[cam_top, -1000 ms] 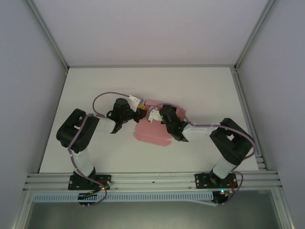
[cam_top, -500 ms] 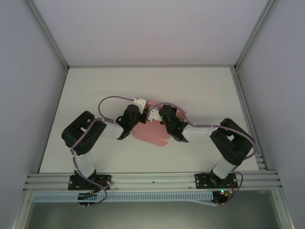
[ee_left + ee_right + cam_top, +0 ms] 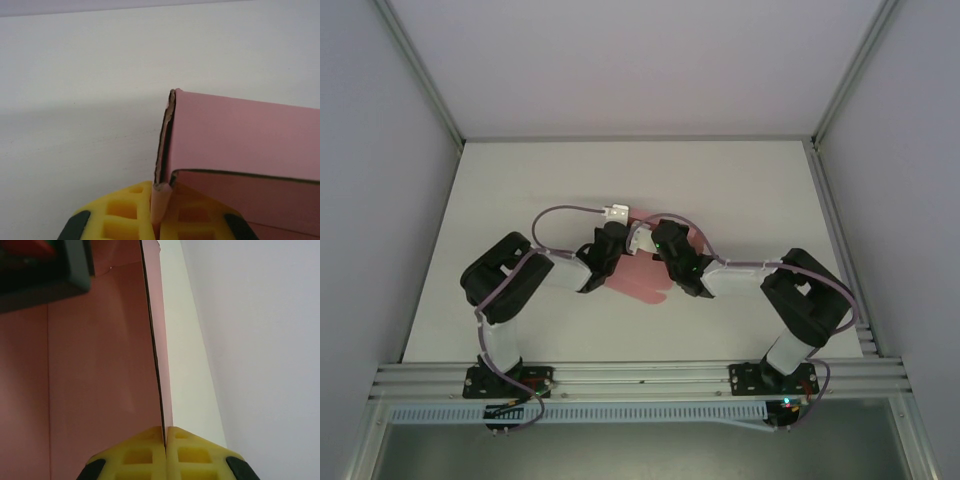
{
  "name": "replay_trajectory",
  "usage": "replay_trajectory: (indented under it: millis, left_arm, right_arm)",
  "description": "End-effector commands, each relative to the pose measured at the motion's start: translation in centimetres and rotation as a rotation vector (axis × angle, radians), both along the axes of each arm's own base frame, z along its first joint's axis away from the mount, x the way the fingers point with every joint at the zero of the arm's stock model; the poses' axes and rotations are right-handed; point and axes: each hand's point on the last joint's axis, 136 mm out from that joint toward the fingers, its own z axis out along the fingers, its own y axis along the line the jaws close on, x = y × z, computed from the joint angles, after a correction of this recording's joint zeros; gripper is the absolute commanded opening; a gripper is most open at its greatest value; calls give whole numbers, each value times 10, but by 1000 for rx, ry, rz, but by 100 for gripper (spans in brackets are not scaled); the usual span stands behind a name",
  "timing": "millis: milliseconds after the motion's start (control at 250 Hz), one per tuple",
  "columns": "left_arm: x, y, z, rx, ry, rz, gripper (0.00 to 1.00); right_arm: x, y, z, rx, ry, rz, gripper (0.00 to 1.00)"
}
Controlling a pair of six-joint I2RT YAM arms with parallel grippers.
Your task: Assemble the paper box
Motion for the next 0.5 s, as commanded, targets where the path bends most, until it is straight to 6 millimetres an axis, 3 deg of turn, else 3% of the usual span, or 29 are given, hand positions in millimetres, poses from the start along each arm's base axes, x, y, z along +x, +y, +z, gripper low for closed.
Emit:
replay_trajectory:
  millis: [0, 168, 224, 299, 355, 495]
  left_arm:
    - [7, 111, -38, 265, 50, 417, 0]
    - [3, 106, -44, 272, 71, 356, 0]
    - [1, 88, -47, 224, 79, 229, 16]
    - [-5, 63, -46, 135, 86, 71, 21]
    - [-8, 49, -42, 83, 91, -16, 32]
    - [-9, 37, -31, 3, 87, -84, 43]
  right_arm:
    - [-20, -18, -33, -96, 108, -23, 0]
    - [-20, -17, -32, -99, 114, -24, 0]
    - [-19, -18, -32, -97, 116, -28, 0]
    - [-19, -16, -33, -94, 120, -27, 0]
    - [-20, -16, -34, -94, 125, -25, 0]
    - [-21, -16, -36, -98, 134, -23, 0]
